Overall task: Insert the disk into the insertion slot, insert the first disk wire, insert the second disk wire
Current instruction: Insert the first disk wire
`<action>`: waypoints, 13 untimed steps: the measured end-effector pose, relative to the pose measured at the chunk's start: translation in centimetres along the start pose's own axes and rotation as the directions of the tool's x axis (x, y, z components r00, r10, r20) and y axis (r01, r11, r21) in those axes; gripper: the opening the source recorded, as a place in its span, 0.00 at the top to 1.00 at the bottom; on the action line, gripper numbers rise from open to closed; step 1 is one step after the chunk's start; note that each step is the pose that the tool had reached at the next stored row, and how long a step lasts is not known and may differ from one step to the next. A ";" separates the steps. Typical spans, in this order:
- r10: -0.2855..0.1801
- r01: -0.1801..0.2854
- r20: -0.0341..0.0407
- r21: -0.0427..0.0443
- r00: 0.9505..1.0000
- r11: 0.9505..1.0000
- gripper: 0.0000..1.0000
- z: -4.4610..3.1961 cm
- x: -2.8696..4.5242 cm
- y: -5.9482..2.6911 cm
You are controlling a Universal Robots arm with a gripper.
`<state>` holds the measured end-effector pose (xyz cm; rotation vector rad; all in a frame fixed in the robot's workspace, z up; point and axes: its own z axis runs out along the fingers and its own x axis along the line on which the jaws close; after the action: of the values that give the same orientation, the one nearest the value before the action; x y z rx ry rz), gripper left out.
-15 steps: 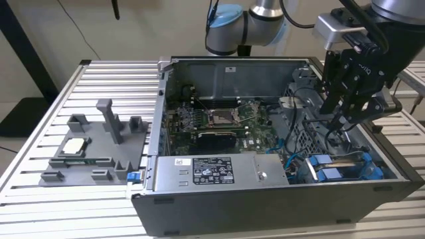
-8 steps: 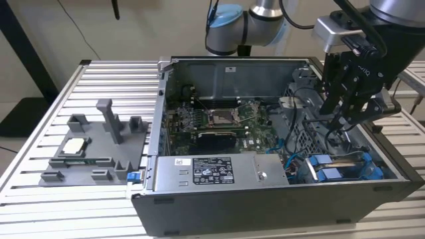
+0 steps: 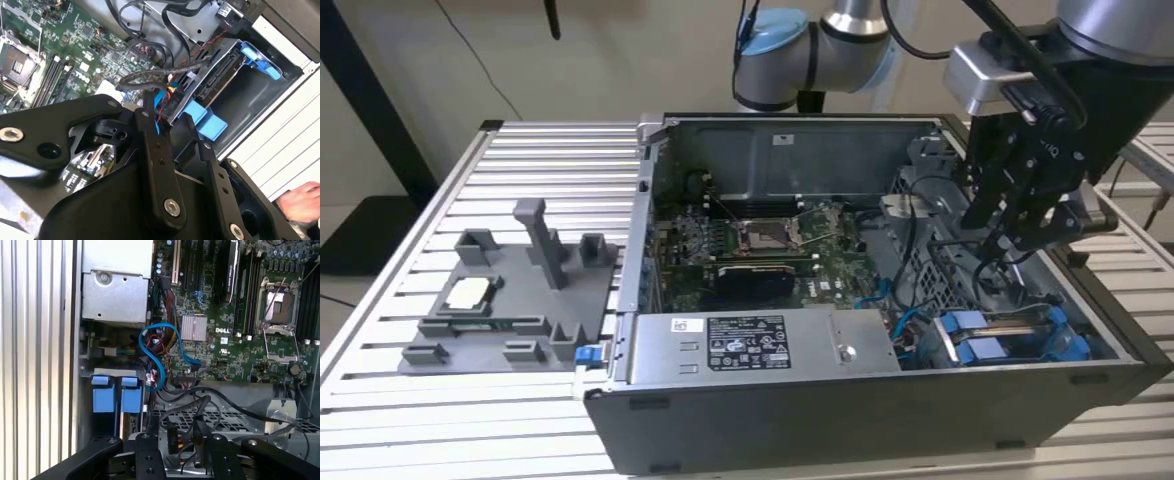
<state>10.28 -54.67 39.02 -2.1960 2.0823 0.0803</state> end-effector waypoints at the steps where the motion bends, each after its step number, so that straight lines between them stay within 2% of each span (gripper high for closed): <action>1: -0.001 0.001 0.001 0.003 1.000 1.000 0.59 0.06 0.00 -0.02; 7: -0.003 0.003 0.008 0.017 1.000 1.000 0.59 0.33 0.07 -0.58; 10: -0.003 0.003 0.011 0.018 1.000 1.000 0.59 0.56 0.16 -0.63; 13: -0.003 0.003 0.020 0.019 1.000 1.000 0.62 0.68 0.23 -0.62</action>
<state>10.94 -54.79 38.35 -2.1782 2.0609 0.0822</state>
